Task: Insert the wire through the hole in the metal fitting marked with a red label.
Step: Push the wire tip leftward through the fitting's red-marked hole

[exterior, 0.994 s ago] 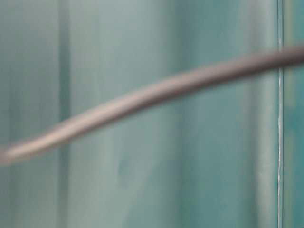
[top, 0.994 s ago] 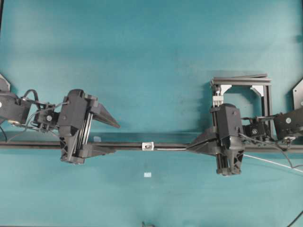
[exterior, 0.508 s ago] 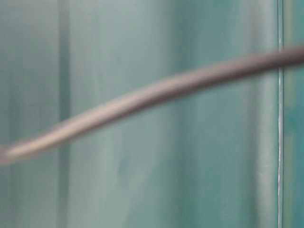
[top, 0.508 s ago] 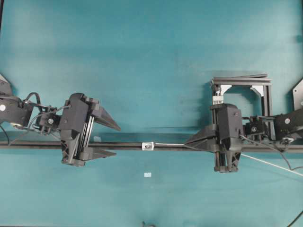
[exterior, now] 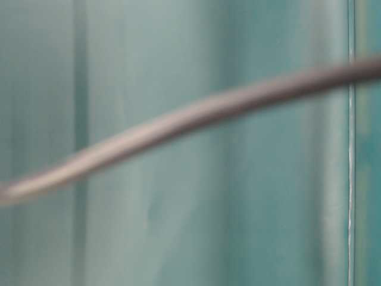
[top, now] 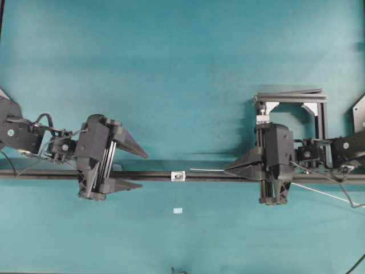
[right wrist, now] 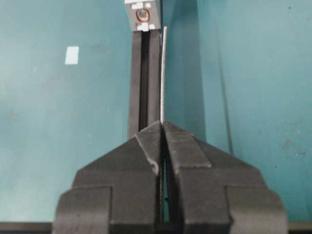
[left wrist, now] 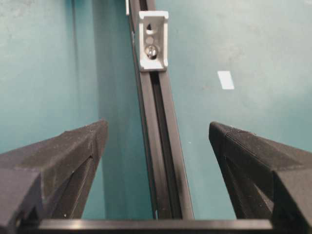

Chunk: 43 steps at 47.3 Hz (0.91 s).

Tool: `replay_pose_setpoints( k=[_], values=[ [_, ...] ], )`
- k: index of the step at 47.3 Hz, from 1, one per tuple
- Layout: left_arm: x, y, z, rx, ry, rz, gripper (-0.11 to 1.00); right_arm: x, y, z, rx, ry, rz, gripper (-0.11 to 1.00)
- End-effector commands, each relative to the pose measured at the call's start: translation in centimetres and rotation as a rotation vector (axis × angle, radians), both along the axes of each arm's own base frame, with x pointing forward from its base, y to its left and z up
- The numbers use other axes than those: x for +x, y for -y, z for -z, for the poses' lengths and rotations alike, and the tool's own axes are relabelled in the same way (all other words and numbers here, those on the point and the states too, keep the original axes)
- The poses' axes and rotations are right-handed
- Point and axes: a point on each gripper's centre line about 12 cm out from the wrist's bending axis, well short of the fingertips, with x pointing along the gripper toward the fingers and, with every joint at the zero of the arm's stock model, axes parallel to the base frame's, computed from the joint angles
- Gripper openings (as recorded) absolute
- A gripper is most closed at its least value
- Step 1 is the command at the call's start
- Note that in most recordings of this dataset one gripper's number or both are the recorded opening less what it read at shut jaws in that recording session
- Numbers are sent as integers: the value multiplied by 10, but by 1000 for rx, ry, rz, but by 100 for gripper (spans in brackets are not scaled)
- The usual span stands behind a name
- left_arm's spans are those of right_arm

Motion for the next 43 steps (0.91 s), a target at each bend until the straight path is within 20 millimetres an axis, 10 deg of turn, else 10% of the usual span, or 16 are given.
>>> replay_pose_setpoints(
  k=[1,43],
  values=[
    [4,3,-8,-7,33,7,77,3,-2,-5,4,26,1,-1],
    [6,3,-8,-5,37,9,77,3,-8,-6,0,40,-20,-1]
  ],
)
